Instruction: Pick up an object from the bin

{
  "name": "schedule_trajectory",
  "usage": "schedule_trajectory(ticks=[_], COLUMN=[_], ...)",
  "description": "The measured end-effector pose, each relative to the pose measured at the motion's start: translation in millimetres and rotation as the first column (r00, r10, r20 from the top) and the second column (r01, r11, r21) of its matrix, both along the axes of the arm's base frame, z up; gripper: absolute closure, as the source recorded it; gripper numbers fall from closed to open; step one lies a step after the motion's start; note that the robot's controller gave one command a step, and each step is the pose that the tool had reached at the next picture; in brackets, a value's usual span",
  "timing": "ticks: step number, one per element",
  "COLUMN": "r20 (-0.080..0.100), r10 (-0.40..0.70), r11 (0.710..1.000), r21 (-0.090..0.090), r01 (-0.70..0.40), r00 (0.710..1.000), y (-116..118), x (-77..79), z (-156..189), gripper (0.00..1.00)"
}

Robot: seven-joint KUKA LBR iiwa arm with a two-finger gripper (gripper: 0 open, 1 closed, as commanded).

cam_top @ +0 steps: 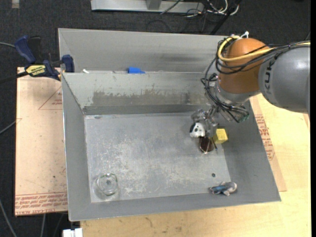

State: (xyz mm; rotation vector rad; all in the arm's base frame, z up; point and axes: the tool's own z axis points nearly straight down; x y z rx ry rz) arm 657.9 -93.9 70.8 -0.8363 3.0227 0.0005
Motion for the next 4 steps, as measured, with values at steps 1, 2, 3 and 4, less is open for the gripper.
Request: schedule_trajectory(ticks=[1, 2, 3, 4], r20=[0.000, 0.001, 0.000, 0.005], r10=[-0.001, -0.003, -0.005, -0.005], r11=[1.000, 1.000, 1.000, 1.000], r21=[0.001, 0.000, 0.000, -0.002], r01=[0.001, 0.003, 0.005, 0.005], r00=[1.000, 1.000, 1.000, 1.000], y=[-0.1, 0.2, 0.3, 1.1], x=[0.0, 1.4, 1.1, 3.6], z=[-0.3, 27.3, 38.5, 96.9], gripper=[1.00, 1.00, 1.00, 1.00])
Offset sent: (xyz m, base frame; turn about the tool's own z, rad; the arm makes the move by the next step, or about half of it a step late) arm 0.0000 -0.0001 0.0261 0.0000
